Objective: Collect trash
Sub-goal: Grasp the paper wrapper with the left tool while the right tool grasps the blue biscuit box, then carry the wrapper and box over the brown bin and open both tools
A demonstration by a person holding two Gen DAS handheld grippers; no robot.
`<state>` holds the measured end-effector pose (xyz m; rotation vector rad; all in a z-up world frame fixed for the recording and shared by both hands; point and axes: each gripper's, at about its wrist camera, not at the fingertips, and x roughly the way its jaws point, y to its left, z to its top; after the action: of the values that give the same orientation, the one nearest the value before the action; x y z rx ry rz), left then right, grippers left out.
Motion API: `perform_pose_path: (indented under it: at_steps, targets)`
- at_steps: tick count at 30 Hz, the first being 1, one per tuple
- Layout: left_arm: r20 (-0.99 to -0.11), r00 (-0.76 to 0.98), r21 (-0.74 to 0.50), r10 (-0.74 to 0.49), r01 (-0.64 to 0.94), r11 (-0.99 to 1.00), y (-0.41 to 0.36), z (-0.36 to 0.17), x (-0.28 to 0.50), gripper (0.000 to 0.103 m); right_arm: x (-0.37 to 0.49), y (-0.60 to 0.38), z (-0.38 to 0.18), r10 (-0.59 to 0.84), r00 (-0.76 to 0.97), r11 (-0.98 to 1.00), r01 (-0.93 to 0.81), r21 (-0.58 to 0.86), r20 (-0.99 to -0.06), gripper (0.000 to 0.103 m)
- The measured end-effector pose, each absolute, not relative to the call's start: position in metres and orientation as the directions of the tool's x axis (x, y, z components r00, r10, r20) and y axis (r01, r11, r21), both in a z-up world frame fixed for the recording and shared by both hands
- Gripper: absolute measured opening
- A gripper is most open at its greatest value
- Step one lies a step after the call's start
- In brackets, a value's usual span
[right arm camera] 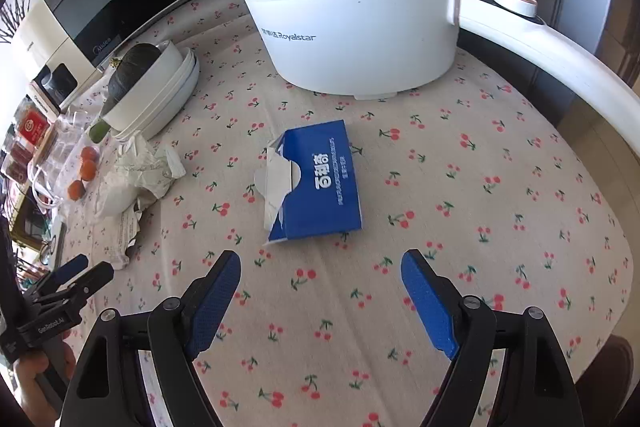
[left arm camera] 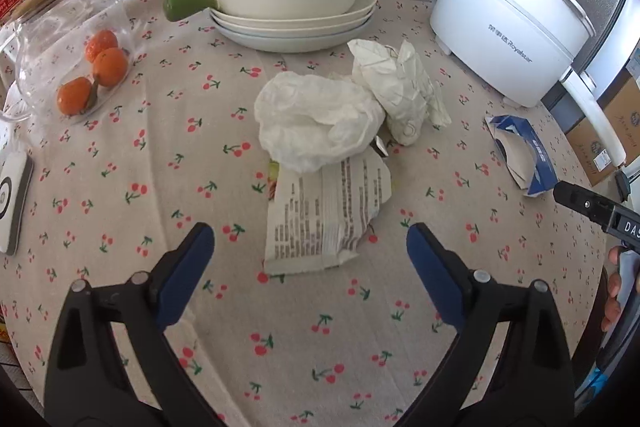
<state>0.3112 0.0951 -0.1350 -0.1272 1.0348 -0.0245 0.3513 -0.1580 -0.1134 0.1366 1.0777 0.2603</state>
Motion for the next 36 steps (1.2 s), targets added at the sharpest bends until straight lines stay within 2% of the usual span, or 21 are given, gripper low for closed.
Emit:
perform_pose_path:
  at_steps: [3, 6, 9, 10, 11, 18, 31, 34, 36]
  targets:
    - [-0.855, 0.515, -0.093, -0.064, -0.031, 0.995, 0.094, -0.144, 0.319, 0.079, 0.365, -0.15, -0.124, 0.26, 0.456, 0.965, -0.161, 0.209, -0.851, 0.084]
    - [-0.837, 0.545, -0.06, -0.049, -0.003, 0.998, 0.09, -0.148, 0.317, 0.073, 0.373, -0.147, -0.136, 0.249, 0.453, 0.967, -0.163, 0.195, -0.856, 0.082]
    - [-0.828, 0.559, -0.035, -0.047, 0.032, 0.999, 0.086, -0.146, 0.312, 0.056, 0.373, -0.143, -0.138, 0.222, 0.485, 0.972, -0.177, 0.153, -0.846, 0.062]
    - [-0.829, 0.556, -0.047, -0.061, 0.039, 0.998, 0.087, -0.145, 0.31, 0.054, 0.372, -0.143, -0.138, 0.208, 0.488, 0.974, -0.185, 0.133, -0.847, 0.054]
    - [-0.831, 0.551, -0.066, -0.077, 0.039, 0.997, 0.089, -0.144, 0.307, 0.053, 0.37, -0.142, -0.137, 0.205, 0.485, 0.973, -0.195, 0.123, -0.85, 0.052]
    - [-0.838, 0.524, -0.171, -0.153, 0.014, 0.985, 0.097, -0.132, 0.277, 0.051, 0.335, -0.155, -0.128, 0.224, 0.45, 0.968, -0.202, 0.146, -0.865, 0.05]
    - [-0.825, 0.517, -0.244, -0.229, 0.039, 0.969, 0.088, -0.094, 0.196, 0.051, 0.238, -0.204, -0.088, 0.205, 0.458, 0.975, -0.173, 0.139, -0.865, 0.05]
    - [-0.841, 0.463, -0.283, -0.28, 0.065, 0.957, 0.08, -0.095, 0.181, 0.051, 0.216, -0.213, -0.082, 0.207, 0.444, 0.975, -0.167, 0.147, -0.871, 0.05]
    - [-0.897, 0.34, -0.269, -0.284, 0.091, 0.959, 0.07, -0.109, 0.175, 0.051, 0.201, -0.218, -0.08, 0.209, 0.43, 0.975, -0.165, 0.151, -0.879, 0.05]
